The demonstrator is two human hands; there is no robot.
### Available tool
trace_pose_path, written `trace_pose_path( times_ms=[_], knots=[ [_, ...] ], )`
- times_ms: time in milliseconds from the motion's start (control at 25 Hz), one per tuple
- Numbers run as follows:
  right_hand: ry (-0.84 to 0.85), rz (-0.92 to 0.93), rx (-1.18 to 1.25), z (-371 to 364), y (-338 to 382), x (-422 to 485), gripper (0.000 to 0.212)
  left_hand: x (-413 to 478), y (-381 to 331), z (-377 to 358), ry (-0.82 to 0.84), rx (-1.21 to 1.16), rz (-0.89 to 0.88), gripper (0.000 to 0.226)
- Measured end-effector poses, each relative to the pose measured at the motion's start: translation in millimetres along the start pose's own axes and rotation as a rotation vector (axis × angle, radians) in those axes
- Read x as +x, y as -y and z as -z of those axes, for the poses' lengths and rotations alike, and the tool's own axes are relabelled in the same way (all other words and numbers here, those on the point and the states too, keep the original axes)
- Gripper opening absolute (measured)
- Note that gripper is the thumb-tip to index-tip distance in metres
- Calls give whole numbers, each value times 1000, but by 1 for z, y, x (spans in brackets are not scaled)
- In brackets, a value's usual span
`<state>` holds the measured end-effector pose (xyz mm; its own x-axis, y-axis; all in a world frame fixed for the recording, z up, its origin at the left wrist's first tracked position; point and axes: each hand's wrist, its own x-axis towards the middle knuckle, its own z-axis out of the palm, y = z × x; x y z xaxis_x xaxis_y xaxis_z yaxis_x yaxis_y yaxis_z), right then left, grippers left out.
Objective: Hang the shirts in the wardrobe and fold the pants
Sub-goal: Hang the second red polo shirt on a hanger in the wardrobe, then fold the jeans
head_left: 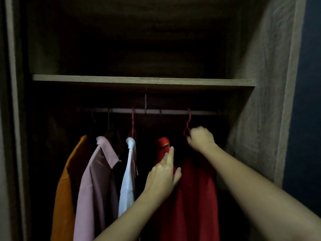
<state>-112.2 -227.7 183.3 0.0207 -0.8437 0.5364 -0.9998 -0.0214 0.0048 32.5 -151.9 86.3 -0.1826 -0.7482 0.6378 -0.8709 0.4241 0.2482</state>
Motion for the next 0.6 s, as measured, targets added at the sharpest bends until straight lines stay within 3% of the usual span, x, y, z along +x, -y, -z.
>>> trace_pose_path(
  times_ms=[120, 240, 440, 600],
  knots=[
    [-209, 59, 60, 16, 8, -16, 30, -8, -2, 19, -54, -48, 28, 63],
    [-296, 121, 121, 26, 26, -43, 30, -22, 6, 45, -114, -20, 77, 59],
    [-278, 233, 281, 31, 87, -117, 31, -90, 35, 91, -130, -31, 179, 44],
    [-168, 391, 391, 4, 172, -200, 33, -187, 88, 114, -80, -26, 322, 46]
  ],
)
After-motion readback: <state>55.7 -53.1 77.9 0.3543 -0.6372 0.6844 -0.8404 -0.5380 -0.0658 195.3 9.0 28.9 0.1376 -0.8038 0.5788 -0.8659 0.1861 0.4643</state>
